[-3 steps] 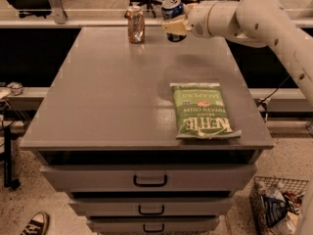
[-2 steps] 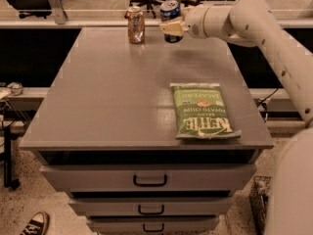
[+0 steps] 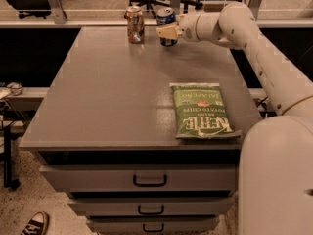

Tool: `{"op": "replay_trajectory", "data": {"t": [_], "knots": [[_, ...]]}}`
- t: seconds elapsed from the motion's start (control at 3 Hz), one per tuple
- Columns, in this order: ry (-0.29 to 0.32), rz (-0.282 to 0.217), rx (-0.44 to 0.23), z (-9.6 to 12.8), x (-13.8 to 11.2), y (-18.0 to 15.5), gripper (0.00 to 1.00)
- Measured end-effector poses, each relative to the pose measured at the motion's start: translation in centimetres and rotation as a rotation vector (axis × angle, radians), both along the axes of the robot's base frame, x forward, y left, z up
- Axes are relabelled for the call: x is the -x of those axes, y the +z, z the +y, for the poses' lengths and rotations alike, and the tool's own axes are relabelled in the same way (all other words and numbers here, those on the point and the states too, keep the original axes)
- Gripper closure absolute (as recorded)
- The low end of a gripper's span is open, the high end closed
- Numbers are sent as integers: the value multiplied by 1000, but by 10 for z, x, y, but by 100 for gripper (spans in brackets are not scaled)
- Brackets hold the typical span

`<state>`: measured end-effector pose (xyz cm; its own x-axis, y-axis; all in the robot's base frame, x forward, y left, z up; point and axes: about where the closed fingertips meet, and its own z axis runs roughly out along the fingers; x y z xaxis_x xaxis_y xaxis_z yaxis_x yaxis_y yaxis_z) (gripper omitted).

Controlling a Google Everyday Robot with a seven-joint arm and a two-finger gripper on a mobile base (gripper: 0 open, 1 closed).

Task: Move pepsi can near orange can

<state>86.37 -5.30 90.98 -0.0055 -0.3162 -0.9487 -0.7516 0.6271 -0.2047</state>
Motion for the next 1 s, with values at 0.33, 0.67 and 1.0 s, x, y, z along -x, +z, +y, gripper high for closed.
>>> {"op": "replay_trajectory", "data": {"t": [0.33, 0.67, 1.0], "knots": [[2, -7, -33, 13, -15, -5, 100], [12, -22, -71, 28, -28, -6, 100], [24, 4, -99, 41, -36, -12, 84]]}}
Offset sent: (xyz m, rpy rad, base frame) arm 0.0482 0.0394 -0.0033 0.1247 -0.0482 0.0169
